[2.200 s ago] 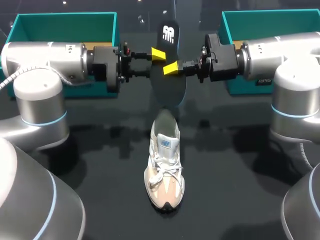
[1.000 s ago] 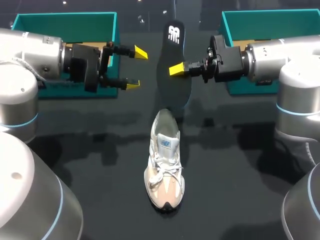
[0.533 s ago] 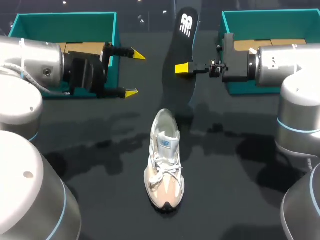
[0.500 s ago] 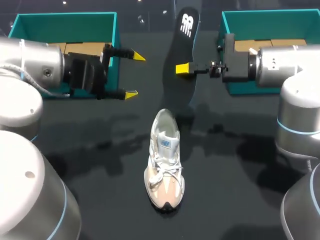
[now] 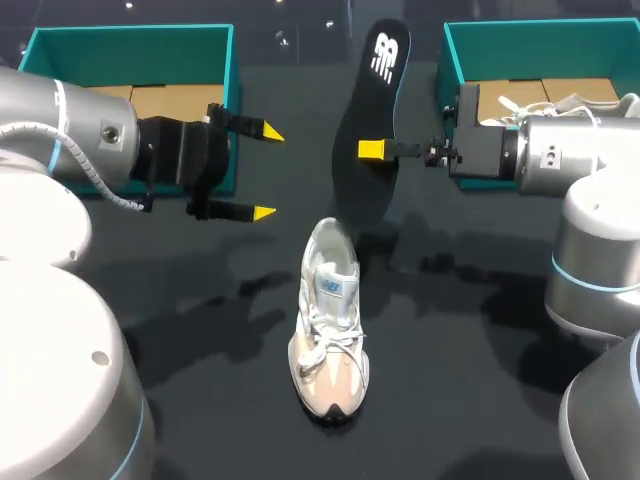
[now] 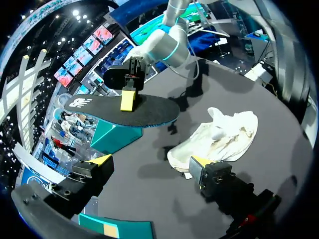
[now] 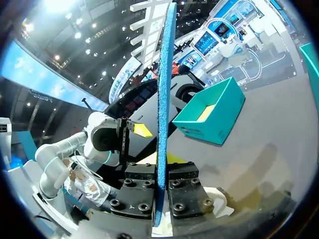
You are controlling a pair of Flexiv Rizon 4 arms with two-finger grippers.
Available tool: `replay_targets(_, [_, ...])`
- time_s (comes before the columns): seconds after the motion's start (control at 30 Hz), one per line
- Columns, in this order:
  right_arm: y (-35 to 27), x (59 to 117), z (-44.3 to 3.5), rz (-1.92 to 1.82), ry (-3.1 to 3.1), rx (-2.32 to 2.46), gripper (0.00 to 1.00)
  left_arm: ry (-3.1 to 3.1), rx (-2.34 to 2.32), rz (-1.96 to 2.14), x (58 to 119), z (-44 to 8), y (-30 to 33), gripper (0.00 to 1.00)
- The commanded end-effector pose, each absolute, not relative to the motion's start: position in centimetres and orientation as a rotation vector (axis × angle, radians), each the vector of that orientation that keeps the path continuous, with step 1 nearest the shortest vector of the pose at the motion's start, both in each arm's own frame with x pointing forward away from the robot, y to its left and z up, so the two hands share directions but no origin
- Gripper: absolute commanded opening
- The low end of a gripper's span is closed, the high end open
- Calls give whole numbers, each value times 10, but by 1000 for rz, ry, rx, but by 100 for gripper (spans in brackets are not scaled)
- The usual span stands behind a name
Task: Take the shoe out of the shoebox, open the shoe tongue, remove and reinsert the insole, then place the shoe into the shoebox
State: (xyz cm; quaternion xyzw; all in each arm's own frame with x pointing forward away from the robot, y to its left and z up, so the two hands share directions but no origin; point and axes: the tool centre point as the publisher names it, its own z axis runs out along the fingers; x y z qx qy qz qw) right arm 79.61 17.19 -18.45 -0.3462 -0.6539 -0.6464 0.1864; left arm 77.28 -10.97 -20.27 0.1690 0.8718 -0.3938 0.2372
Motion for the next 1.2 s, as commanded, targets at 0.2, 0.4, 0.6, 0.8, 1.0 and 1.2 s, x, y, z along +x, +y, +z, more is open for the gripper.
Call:
replay_targets(0.2, [172,793,-192,-1826,-1902,-951,0,2874,168,-880,770,-216,-103,100])
replay_targets(0.4, [176,793,-199,-1820,-1950,-943,0,2947,152,-768,768,-231,-92,100])
replay_targets(0.6, [179,796,-202,-1842,-1964,-915,0,3004,167,-707,763,-246,-86,100])
replay_targets(0.8, [185,799,-203,-1867,-1978,-897,0,3043,174,-653,760,-264,-81,100])
replay_targets(1.0, [191,798,-206,-1893,-2009,-841,0,3044,204,-639,756,-275,-80,100])
replay_targets(1.2, [192,797,-207,-1893,-2010,-841,0,3023,224,-637,755,-276,-80,100])
